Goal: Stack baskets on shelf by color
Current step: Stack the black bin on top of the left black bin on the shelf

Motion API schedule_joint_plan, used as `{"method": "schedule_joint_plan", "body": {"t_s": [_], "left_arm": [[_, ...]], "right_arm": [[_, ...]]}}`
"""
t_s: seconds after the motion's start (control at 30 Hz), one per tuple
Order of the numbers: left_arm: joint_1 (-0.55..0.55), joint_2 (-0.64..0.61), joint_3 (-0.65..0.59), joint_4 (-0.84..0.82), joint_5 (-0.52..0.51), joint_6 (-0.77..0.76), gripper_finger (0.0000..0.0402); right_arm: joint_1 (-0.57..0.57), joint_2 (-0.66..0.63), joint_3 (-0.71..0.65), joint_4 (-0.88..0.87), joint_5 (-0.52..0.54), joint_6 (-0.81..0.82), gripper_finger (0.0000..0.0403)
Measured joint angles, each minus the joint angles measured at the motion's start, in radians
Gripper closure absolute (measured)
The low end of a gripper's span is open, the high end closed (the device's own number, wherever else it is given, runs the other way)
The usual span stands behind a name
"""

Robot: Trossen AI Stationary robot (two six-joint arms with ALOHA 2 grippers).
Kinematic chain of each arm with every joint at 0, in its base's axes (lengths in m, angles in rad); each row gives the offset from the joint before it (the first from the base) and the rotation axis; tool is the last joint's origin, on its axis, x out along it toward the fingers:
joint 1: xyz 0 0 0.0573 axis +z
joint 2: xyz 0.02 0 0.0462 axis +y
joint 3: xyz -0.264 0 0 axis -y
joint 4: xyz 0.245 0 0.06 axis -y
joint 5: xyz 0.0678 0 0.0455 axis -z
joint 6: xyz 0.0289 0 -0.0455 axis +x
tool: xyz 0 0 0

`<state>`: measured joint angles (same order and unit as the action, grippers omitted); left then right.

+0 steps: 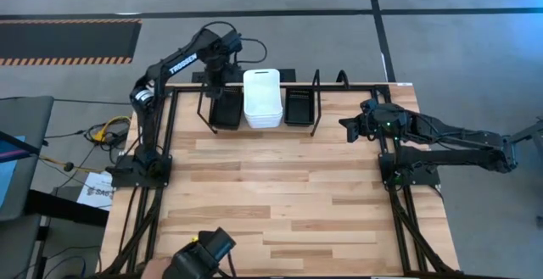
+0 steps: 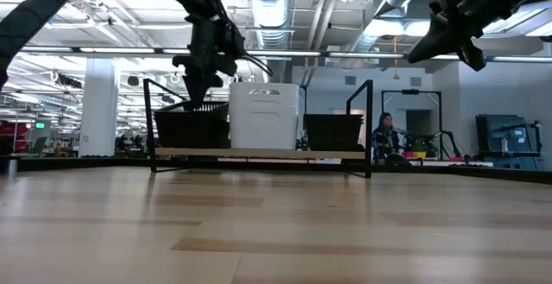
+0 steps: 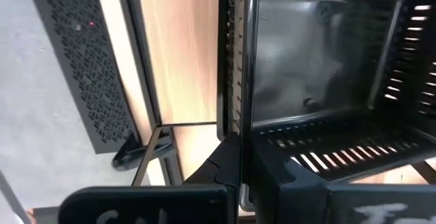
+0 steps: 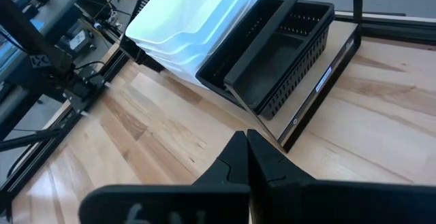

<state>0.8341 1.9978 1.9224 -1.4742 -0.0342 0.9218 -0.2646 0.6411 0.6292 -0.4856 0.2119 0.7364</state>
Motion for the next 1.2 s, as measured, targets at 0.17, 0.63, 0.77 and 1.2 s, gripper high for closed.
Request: {"method": "schedule_joint_plan", "body": {"t_s": [0.17, 0.63, 0.77, 1.2], "left_arm": [[0.0, 0.02, 0.0, 0.008, 0.004, 0.017, 0.0401], [-0.017, 0.033, 0.0, 0.097, -0.03, -0.041, 0.0401], [-0.03, 0.033, 0.0, 0.099, -0.044, -0.044, 0.0397], [-0.044, 0.033, 0.0, 0.105, -0.146, -0.117, 0.0287]], "right_arm": [[0.0, 0.0, 0.0, 0.0, 0.0, 0.0, 0.04], [0.0, 0.0, 0.0, 0.0, 0.0, 0.017, 0.04], [0.0, 0.0, 0.0, 0.0, 0.0, 0.017, 0.04], [0.0, 0.0, 0.0, 0.0, 0.0, 0.016, 0.04]]}}
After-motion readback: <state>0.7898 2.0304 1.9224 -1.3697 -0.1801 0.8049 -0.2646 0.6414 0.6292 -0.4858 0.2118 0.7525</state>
